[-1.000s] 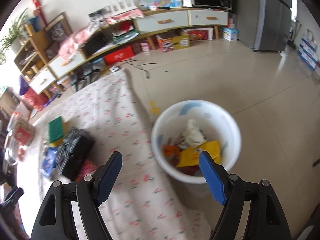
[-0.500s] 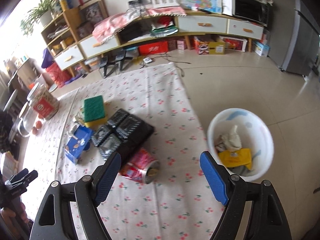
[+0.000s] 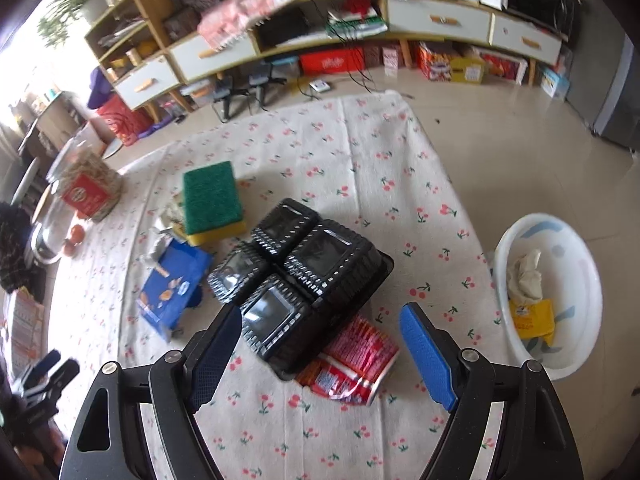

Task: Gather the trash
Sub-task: 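Grasp the black plastic tray with the right tool and lift it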

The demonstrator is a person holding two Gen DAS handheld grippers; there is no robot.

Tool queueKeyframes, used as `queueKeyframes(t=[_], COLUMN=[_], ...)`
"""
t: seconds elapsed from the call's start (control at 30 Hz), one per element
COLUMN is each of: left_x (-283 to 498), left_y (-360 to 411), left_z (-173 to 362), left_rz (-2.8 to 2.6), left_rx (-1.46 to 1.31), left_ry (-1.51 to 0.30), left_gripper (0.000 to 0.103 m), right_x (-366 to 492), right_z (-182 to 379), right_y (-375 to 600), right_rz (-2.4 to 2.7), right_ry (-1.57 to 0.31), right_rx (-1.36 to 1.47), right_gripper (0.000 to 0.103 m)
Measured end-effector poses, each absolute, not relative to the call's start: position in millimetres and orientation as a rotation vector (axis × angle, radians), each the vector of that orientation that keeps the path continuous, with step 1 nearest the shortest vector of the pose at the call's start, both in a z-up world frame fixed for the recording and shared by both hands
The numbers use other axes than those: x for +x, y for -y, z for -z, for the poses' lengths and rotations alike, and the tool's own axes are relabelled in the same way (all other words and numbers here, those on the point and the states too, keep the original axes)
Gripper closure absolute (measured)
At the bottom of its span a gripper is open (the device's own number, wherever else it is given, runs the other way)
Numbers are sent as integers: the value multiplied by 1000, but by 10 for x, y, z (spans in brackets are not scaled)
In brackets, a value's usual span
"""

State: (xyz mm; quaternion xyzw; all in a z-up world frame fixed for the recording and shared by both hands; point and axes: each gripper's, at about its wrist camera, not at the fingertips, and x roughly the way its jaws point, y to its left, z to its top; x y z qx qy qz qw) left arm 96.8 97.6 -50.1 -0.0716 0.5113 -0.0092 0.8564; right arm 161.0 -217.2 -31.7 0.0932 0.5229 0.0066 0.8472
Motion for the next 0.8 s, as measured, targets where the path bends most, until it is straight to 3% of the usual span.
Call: queueKeyframes(t=[0.33, 0.47, 0.8], left_x=[979, 993, 1123], left_y=[-927, -877, -594], left_z=[549, 573, 609], left_rz=[36, 41, 109], left_rx=[-133, -116, -57], left_ry=[-1085, -1080, -1051], left_gripper=[3, 3, 3], right_x=[1928, 1948, 1781], right_z=[617, 656, 310], right_y=[2382, 2398, 2347], right_rz=[-34, -82, -155], right_ry=[-1148, -1147, -1069], right_rx=[347, 421, 440], right_gripper=[21, 38, 41])
